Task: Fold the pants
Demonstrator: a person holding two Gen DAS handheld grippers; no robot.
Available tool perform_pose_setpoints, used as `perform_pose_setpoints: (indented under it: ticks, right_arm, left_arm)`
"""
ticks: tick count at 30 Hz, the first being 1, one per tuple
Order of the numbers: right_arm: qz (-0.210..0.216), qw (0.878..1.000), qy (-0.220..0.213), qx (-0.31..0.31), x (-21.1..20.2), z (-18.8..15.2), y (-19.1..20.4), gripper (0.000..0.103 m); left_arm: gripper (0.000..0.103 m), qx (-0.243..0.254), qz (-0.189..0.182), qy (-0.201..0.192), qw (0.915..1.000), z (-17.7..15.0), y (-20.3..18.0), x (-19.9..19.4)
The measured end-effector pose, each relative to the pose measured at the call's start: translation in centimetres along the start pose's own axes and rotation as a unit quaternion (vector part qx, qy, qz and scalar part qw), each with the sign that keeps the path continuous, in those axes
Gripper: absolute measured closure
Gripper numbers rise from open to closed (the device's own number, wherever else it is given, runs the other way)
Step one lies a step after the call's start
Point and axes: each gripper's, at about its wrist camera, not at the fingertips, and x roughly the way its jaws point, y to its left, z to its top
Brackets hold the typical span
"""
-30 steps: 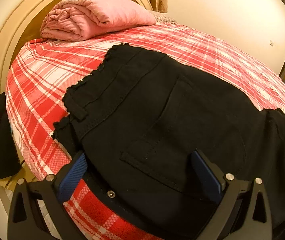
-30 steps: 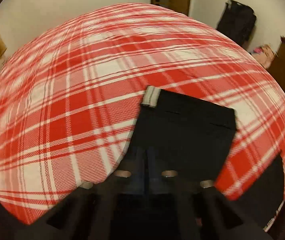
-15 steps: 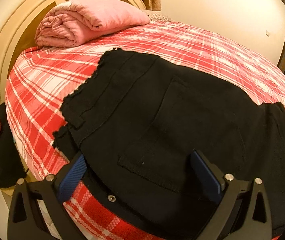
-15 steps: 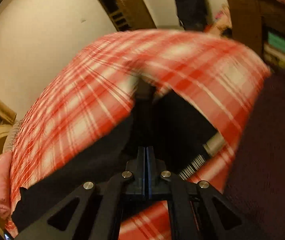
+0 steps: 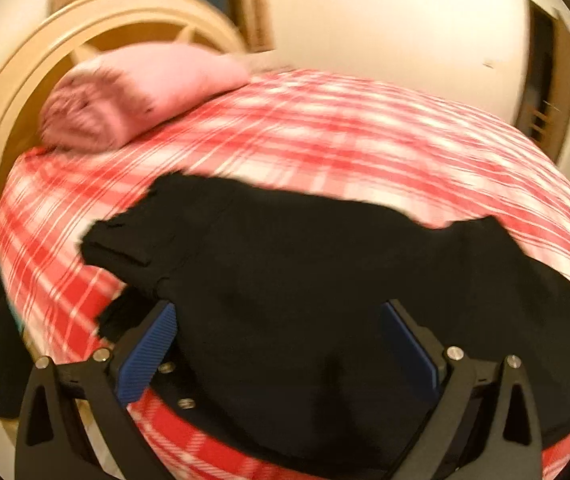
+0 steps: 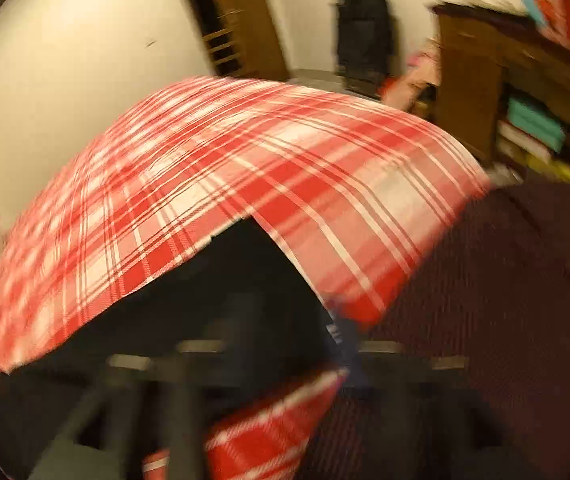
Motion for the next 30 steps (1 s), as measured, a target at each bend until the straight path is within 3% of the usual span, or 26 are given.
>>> perform_pose_setpoints:
  ticks: [4, 7, 9, 10, 13, 17, 20, 25, 27, 28, 29, 30]
  right_arm:
    - [-0.015, 0.997, 0.051, -0.062, 4.7, 1.2, 2.0, 0.026]
    - [-0.001, 0.995, 0.075, -0.068, 6.8, 0.6, 1.9, 0.026]
    - [0.009, 0.995, 0.078, -0.064, 6.5, 0.6, 1.8, 0.034]
    - [0.010, 0.994, 0.079, -0.075, 6.3, 0.5, 2.1, 0.043]
    - [0.041, 0.991, 0.084, -0.093, 5.4, 0.4, 2.6, 0.092]
    - [0.030, 0.993, 0.027, -0.110, 2.3, 1.0, 2.7, 0.092]
    - [0.021, 0.993, 0.002, -0.113, 1.5, 1.6, 2.6, 0.092]
    - [0.004, 0.992, 0.054, -0.113, 5.8, 1.1, 1.9, 0.090]
    - [-0.005, 0.994, 0.037, -0.107, 5.0, 1.7, 1.3, 0.084]
    - [-0.035, 0.994, 0.023, -0.100, 4.4, 2.1, 0.8, 0.079]
    - [-0.072, 0.994, 0.005, -0.088, 3.3, 2.3, 0.5, 0.060]
    - [-0.082, 0.993, -0.021, -0.082, 1.7, 2.2, 0.6, 0.054]
  left_arm:
    - [0.001, 0.053, -0.043, -0.013, 0.9976, -0.5, -4.2, -1.1]
    - [0.001, 0.083, -0.070, -0.010, 0.9941, -1.3, -7.2, -1.7]
    - [0.001, 0.099, -0.088, -0.003, 0.9912, -1.9, -8.9, -1.8]
    - [0.001, 0.104, -0.093, -0.001, 0.9902, -2.1, -9.6, -1.8]
    - [0.001, 0.123, -0.124, 0.007, 0.9847, -2.9, -12.1, -1.7]
    - [0.001, 0.162, -0.171, 0.009, 0.9718, -3.8, -15.4, -2.5]
    - [0.001, 0.212, -0.175, 0.004, 0.9614, -5.0, -17.3, -3.2]
    - [0.001, 0.258, -0.189, 0.059, 0.9457, -7.7, -17.9, -2.3]
    - [0.001, 0.260, -0.196, 0.054, 0.9441, -8.2, -17.5, -2.8]
    - [0.001, 0.265, -0.197, 0.055, 0.9425, -8.2, -17.4, -3.1]
    - [0.001, 0.265, -0.198, 0.054, 0.9421, -8.2, -17.3, -3.3]
    - [0.001, 0.262, -0.198, 0.056, 0.9427, -8.0, -16.9, -3.5]
